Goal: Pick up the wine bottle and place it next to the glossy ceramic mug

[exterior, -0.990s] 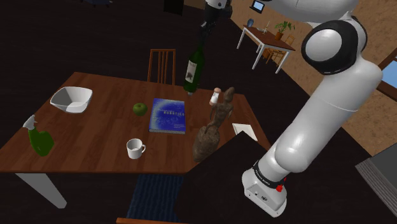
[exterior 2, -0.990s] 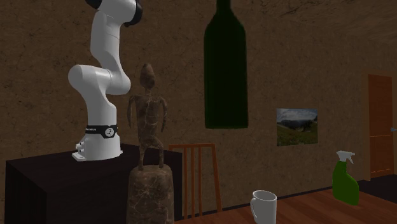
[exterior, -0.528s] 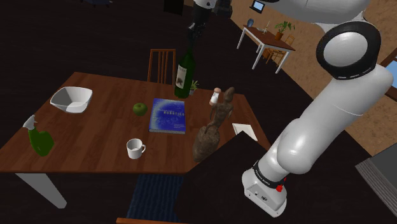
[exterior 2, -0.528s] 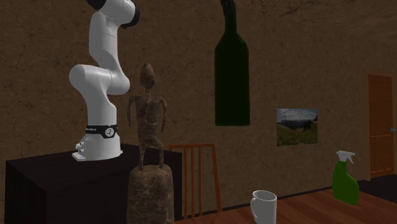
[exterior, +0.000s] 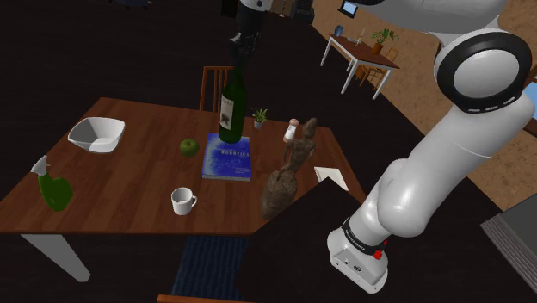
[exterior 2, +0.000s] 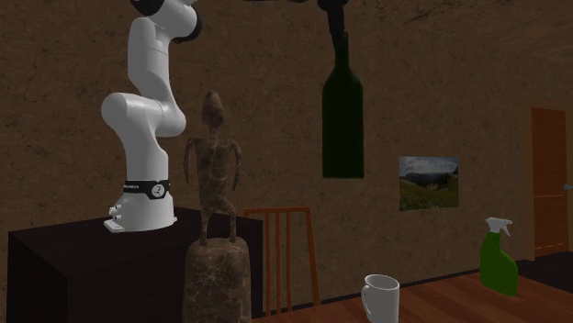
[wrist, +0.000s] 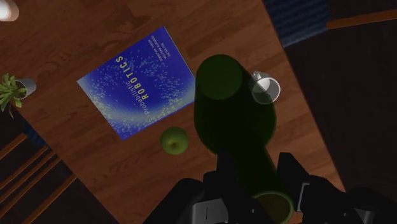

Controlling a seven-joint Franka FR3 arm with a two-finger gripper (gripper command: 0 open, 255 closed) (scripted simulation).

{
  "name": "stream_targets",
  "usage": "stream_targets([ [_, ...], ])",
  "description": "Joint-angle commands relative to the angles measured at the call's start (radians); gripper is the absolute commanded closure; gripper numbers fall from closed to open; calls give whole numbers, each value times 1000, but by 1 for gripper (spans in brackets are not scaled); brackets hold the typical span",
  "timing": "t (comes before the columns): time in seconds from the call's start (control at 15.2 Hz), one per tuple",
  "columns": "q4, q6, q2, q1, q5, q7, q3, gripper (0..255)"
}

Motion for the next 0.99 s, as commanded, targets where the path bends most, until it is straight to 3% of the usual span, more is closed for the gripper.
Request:
stream_targets([
  [0.0,-1,0,0,26,-6,55,27,255],
  [0.33,39,-13,31,85,-20,177,88,255],
  [0.92,-100,111,17,85,-20,181,87,255],
])
